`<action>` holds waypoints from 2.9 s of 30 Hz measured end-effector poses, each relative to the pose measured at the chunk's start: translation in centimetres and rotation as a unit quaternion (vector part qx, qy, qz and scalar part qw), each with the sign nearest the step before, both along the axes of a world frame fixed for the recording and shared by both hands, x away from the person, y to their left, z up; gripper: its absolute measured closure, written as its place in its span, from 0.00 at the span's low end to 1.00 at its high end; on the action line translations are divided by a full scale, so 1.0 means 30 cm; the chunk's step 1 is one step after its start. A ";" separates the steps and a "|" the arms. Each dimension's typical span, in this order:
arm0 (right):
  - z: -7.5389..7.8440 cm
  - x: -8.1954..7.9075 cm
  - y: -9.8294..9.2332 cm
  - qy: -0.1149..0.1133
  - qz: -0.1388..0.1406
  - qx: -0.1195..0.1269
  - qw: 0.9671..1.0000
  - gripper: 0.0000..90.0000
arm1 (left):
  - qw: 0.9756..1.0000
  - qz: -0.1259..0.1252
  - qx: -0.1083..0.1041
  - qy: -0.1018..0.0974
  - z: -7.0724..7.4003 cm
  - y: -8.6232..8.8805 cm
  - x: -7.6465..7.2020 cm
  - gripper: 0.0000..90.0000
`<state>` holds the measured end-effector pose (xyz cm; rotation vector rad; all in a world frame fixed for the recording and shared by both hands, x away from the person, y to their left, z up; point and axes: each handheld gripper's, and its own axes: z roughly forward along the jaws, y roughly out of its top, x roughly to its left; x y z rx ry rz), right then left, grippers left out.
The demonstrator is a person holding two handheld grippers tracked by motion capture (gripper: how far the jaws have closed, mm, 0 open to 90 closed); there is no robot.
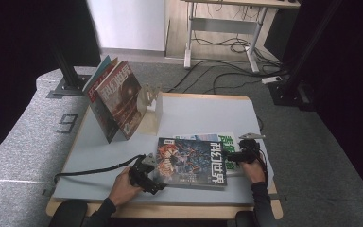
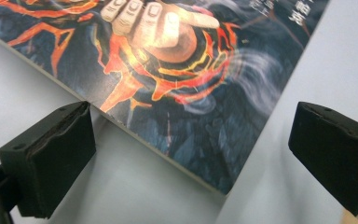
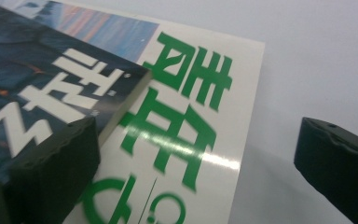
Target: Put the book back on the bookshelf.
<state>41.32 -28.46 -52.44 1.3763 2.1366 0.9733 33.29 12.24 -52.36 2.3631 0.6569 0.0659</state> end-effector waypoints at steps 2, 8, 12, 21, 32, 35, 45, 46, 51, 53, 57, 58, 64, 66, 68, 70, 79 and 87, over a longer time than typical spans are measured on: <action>-0.003 0.013 0.004 0.000 -0.004 0.006 1.000 0.01 | 1.000 -0.003 -0.002 0.004 0.001 0.001 -0.012 0.00; -0.002 0.023 0.012 -0.001 -0.003 0.009 1.000 0.03 | 1.000 -0.019 -0.006 0.019 0.008 0.020 -0.008 0.01; 0.012 -0.002 0.009 -0.006 0.005 0.019 1.000 0.03 | 1.000 -0.011 -0.001 0.012 0.021 0.043 0.032 0.00; 0.034 -0.085 0.044 -0.010 0.049 0.035 0.998 0.02 | 0.999 0.021 -0.032 -0.015 0.040 0.038 0.141 0.00; 0.023 -0.188 0.123 -0.002 0.103 0.044 0.994 0.02 | 0.999 0.017 -0.018 -0.033 0.063 -0.013 0.249 0.00; 0.015 -0.213 0.138 0.002 0.114 0.042 0.993 0.01 | 0.999 0.016 -0.010 -0.035 0.061 -0.027 0.272 0.00; 0.003 -0.292 0.157 0.003 0.134 0.039 0.990 0.00 | 0.999 0.017 -0.014 -0.034 0.064 -0.066 0.345 0.01; 0.003 -0.300 0.158 0.003 0.134 0.039 0.990 0.00 | 0.999 0.017 -0.017 -0.033 0.063 -0.070 0.351 0.01; 0.001 -0.328 0.158 0.000 0.136 0.036 0.990 0.00 | 1.000 0.015 -0.015 -0.023 0.050 -0.089 0.380 0.02; 0.001 -0.336 0.157 -0.001 0.139 0.034 0.990 0.00 | 1.000 0.014 -0.015 -0.011 0.039 -0.090 0.391 0.01; 0.000 -0.351 0.162 -0.004 0.142 0.024 0.990 0.00 | 1.000 0.017 -0.017 -0.010 0.040 -0.091 0.389 0.01; 0.000 -0.353 0.163 -0.004 0.143 0.020 0.989 0.00 | 1.000 0.021 -0.015 -0.009 0.041 -0.091 0.387 0.02; -0.001 -0.352 0.172 -0.009 0.148 -0.006 0.989 0.00 | 1.000 0.029 -0.008 -0.001 0.045 -0.092 0.377 0.02; -0.001 -0.347 0.165 -0.009 0.146 -0.004 0.989 0.00 | 1.000 0.025 -0.005 0.002 0.046 -0.087 0.370 0.02; -0.001 -0.342 0.157 -0.010 0.140 -0.005 0.990 0.00 | 1.000 0.024 -0.003 0.003 0.047 -0.080 0.360 0.02; -0.001 -0.335 0.150 -0.010 0.135 -0.006 0.991 0.00 | 1.000 0.022 0.000 0.003 0.047 -0.074 0.348 0.01; 0.005 -0.277 0.105 -0.015 0.102 -0.010 0.995 0.00 | 1.000 0.011 0.001 0.008 0.045 -0.039 0.279 0.01; 0.005 -0.189 0.061 -0.009 0.073 -0.005 0.997 0.00 | 1.000 -0.005 -0.012 0.018 0.035 -0.014 0.217 0.01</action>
